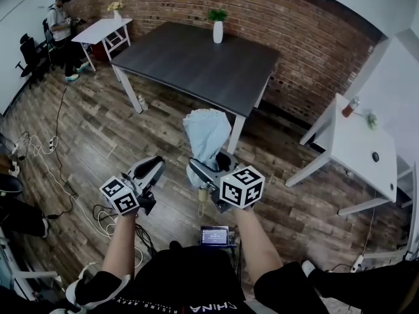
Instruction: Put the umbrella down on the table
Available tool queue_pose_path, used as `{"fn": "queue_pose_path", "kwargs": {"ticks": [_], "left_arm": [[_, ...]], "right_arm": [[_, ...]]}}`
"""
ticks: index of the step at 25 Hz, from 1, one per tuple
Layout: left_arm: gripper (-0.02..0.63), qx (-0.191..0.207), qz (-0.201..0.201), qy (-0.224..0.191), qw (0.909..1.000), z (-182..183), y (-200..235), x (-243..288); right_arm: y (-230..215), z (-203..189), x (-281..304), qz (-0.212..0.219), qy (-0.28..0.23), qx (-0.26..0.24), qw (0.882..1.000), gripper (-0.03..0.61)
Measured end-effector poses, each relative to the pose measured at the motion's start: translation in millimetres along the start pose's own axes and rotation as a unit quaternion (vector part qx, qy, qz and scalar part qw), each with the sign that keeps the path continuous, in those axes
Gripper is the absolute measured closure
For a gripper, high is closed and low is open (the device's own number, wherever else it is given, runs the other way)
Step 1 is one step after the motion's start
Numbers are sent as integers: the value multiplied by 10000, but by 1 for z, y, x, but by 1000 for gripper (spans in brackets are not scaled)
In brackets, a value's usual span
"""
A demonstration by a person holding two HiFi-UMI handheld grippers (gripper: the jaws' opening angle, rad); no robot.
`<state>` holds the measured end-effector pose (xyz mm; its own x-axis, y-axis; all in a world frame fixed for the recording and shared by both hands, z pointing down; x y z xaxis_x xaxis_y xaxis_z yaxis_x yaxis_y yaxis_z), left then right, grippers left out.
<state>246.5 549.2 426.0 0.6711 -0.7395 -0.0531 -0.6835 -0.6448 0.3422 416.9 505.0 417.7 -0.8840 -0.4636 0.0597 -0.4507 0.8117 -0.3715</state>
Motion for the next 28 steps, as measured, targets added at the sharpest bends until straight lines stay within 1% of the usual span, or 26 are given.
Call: {"fn": "queue_pose_path", "kwargs": {"ticks": [3,7,9,15,20,24,28], "left_arm": [[568,90,128,13,9999,-3,-1,5],[570,148,156,-19,9998,-5,-5,8],[612,202,244,-4,9995,-5,-4,8],[612,120,334,-71,9993,-7,14,5],[612,35,294,-119,9995,-3,49,5],[612,-85,145,-313,9994,13,90,9],[612,-81,-61,-279,9996,30,135,17]], "right_arm": [[-9,2,-4,46,-20,9,10000,272],[-18,3,-3,132,19,17,9999,272],[-21,4,1,172,50,8,9998,272],[-29,4,22,242,74,41,9997,272],[-39,2,54,209,103,112,9997,272],[-50,7,90,114,120,135,9998,272],[-63,19,134,30,62,117,9999,272]]}}
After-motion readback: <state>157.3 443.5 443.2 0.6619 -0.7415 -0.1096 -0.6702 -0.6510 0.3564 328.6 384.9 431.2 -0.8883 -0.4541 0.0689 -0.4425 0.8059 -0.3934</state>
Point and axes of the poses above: the fingertips, and each gripper's own axes: x forward along the fingers, y to its left, z out of its top, the point moved 4 cm from there along -x, backward along the fingers, and after that the axes turned 4 degrees about z, right-handed, at the moved point
